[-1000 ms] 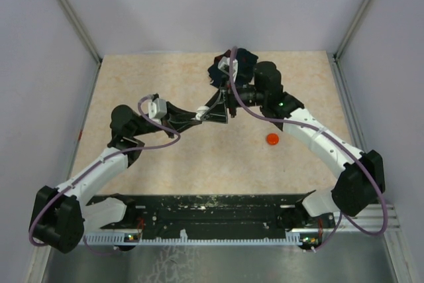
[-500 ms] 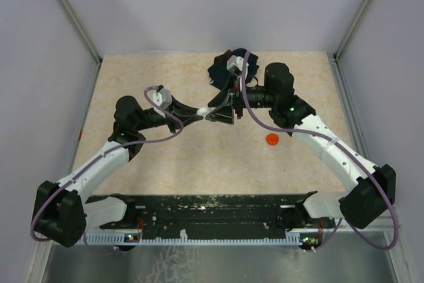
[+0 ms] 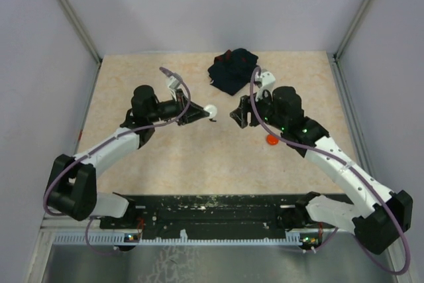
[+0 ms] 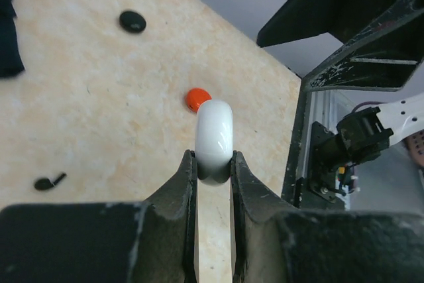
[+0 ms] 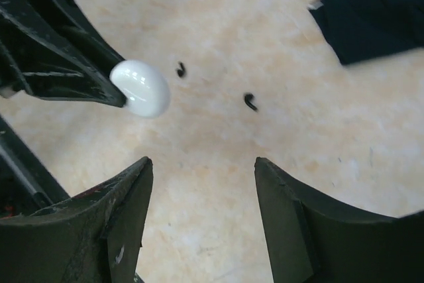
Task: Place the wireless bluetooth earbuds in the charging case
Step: Place the charging case at the center of the board.
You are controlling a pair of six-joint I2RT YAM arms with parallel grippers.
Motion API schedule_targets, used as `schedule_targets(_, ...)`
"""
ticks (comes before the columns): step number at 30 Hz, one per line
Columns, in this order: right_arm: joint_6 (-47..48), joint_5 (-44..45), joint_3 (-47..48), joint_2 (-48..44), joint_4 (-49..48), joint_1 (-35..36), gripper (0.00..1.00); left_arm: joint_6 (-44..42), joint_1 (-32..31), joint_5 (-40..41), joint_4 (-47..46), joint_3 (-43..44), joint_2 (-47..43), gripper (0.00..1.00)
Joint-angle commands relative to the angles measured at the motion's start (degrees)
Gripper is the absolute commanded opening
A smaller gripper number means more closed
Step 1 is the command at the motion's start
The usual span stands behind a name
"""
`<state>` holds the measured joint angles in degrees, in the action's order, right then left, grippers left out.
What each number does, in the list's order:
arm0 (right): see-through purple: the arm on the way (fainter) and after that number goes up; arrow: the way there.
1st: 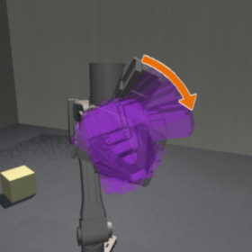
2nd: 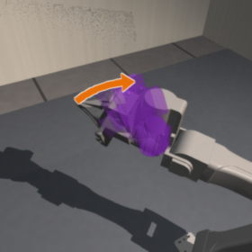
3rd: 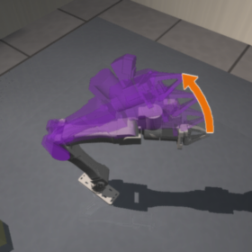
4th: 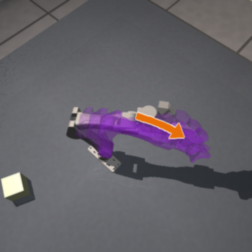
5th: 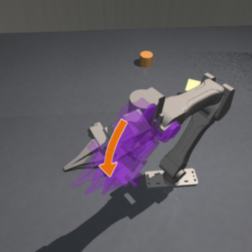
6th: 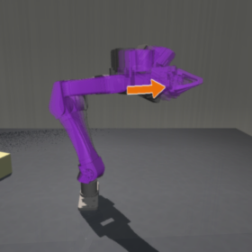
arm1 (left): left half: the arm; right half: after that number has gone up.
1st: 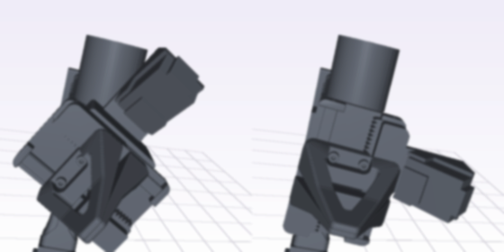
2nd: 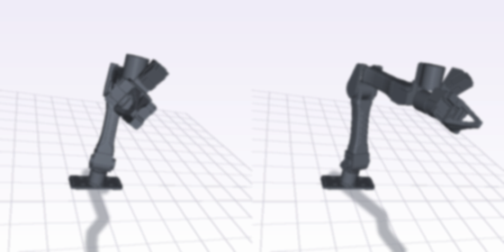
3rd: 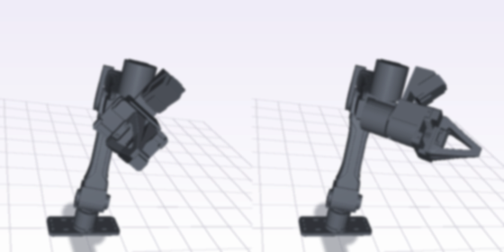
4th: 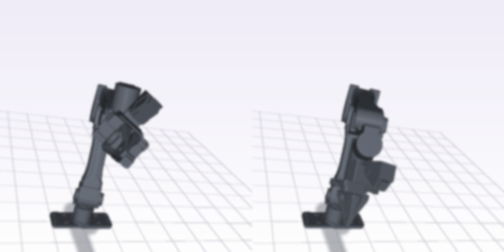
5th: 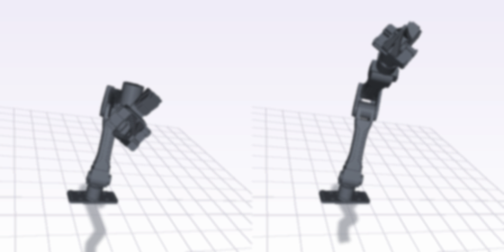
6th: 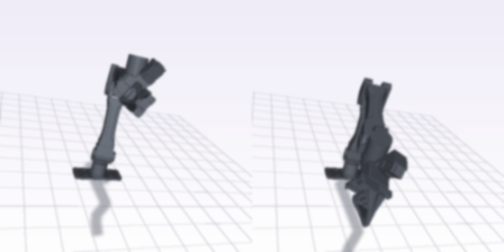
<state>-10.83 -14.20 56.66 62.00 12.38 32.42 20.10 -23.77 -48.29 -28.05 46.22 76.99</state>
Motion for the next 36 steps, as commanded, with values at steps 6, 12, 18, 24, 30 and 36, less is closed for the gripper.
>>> schedule_targets(6, -11.5, 21.2, -7.0, -5.9, 4.4, -0.5, 0.72, 16.1, -5.4, 7.2, -0.9, -2.2, 8.9, 0.00)
schedule_targets(12, -13.4, 20.5, -16.1, -11.2, -6.5, -0.5, 0.91, 19.2, -11.2, 8.0, -4.4, 0.8, 20.2, 0.02)
schedule_targets(18, -12.1, 22.3, -20.7, -14.2, -11.4, -0.5, 0.95, 20.2, -16.2, 8.7, -5.3, 5.1, 29.4, 0.05)
schedule_targets(24, -10.3, 27.1, -20.0, -13.7, -8.0, -0.5, 0.94, 18.0, -19.3, 11.1, 0.8, 8.3, 33.5, 0.22)
schedule_targets(30, -10.6, 28.7, -19.4, -12.4, -7.1, -0.5, 0.93, 15.1, -21.6, 13.4, 7.4, 9.2, 35.1, 0.32)
schedule_targets(36, -10.7, 28.6, -19.4, -10.6, -7.7, -0.5, 0.93, 13.5, -22.6, 14.9, 10.2, 9.5, 35.2, 0.35)
